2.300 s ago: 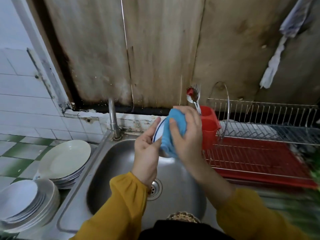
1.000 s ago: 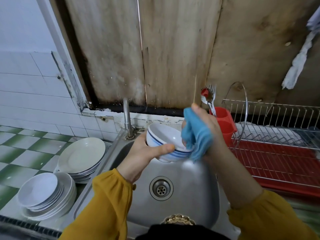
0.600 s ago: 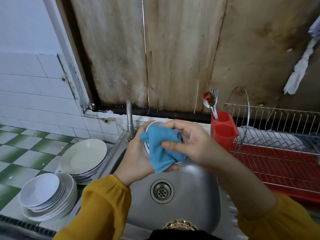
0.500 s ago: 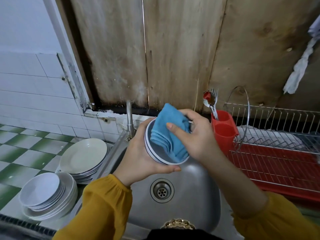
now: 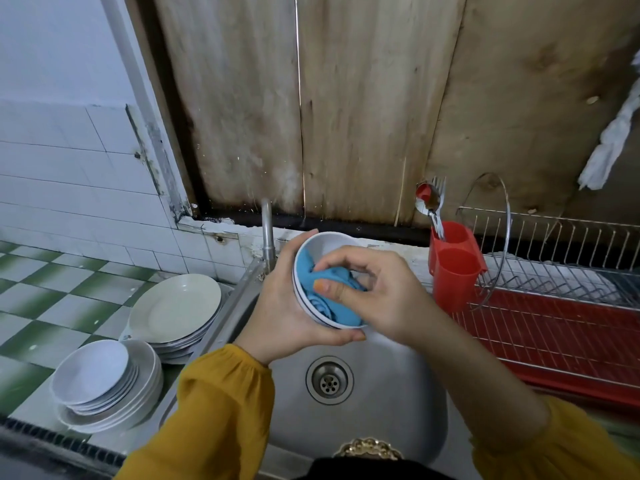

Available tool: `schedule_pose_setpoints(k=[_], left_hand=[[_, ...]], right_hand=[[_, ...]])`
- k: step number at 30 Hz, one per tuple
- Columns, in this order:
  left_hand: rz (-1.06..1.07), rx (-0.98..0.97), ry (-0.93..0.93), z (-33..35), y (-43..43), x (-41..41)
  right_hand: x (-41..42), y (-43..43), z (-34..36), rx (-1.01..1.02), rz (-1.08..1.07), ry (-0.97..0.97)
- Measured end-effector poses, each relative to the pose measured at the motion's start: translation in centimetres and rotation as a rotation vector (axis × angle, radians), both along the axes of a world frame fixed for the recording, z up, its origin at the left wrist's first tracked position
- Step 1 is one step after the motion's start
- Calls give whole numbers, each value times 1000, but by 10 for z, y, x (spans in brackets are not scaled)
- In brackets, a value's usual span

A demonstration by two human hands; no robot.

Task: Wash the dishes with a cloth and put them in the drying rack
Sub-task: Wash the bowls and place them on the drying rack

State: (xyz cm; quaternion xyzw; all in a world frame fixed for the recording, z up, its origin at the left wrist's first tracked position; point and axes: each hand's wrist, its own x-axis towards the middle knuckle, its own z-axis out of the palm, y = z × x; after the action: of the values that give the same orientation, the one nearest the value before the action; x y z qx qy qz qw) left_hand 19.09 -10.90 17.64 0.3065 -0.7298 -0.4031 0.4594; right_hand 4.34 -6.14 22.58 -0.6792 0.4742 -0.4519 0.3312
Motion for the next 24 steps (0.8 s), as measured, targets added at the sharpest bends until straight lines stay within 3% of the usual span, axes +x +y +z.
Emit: schedule_pose_setpoints(k=[1,3,6,10,14,16,19,21,22,24], left_hand=[[-6,-8,5,1,1,2],[-24,-11,7,2,4,1],[-17,-28,-11,0,4,-5],[-25,2,3,-4,-2,0],[-33,-48,0,-6,1,-9],[-42,-32,29,-3,-2,-9],[2,-66,33,-2,-8,2],[4,-58,44,-3,-8,4],[2,-46,42,-4,-6,1],[-21,-42,20,-8,-7,-5]], right_hand=[[-8,-4,2,31,36,-37],[-16,-10,2,-43,-87,-71],[-4,-8,-5,-174,-246,19],[-11,-1,5,10,70,269],[-14,-16,2,-83,-264,13],[-6,-15,-5,-98,-118,-28],[-22,-13,0,-39,171,318],[-30,-24,2,-233,73,581],[-28,-28,-1,-367,-30,598],[-12,-30,-11,-452,-173,417]])
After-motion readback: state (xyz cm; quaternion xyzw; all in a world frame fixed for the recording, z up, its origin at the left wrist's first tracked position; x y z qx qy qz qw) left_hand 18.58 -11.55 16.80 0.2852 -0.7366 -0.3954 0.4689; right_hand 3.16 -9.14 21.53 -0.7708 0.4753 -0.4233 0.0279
